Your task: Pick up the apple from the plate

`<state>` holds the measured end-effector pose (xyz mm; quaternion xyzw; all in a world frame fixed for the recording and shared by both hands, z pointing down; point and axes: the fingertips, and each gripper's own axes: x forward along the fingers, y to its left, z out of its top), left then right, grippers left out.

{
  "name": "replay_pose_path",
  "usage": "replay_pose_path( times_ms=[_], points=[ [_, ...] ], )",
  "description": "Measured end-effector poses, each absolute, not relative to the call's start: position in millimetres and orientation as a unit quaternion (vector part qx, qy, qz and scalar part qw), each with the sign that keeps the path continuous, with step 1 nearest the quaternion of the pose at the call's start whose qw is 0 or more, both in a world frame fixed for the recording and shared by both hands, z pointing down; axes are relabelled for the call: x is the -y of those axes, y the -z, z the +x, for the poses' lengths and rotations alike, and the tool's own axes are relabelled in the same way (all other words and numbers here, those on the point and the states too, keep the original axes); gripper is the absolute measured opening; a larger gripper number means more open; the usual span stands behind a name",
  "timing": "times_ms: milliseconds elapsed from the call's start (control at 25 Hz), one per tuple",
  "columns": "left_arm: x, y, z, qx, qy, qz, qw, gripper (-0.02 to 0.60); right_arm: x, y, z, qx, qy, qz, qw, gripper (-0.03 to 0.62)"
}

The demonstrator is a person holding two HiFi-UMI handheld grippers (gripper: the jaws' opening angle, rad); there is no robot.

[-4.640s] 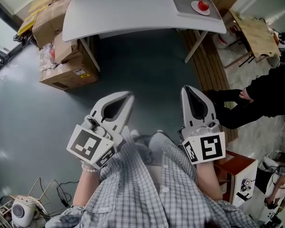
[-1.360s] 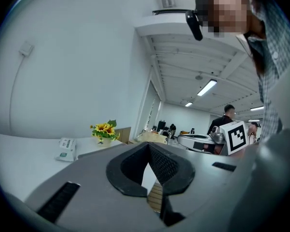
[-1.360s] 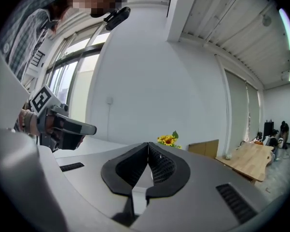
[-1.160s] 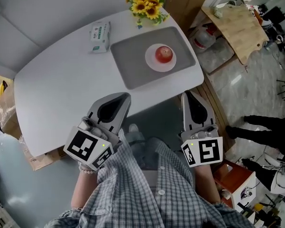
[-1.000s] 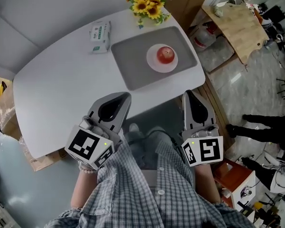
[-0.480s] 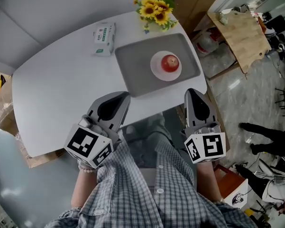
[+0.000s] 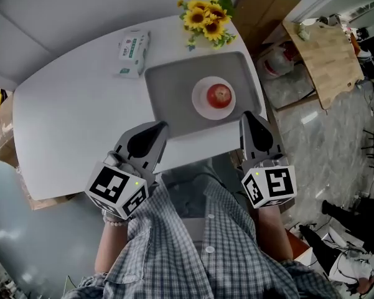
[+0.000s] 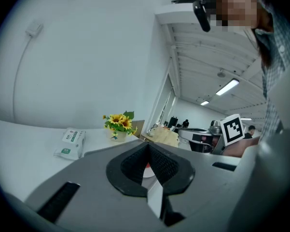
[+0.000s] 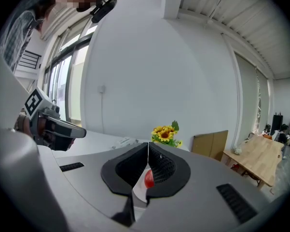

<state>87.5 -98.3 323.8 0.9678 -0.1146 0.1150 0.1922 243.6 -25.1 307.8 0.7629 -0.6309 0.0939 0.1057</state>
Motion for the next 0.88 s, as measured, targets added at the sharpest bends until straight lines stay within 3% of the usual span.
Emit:
replay_pose_path(
  times_ms=[880],
  points=[
    [120.8, -409.8, 149.3, 0.226, -0.207, 0.908, 0.286, 0.011, 67.8, -388.9, 330.1, 0.686, -0.188, 0.675, 0.194, 0.023]
  ],
)
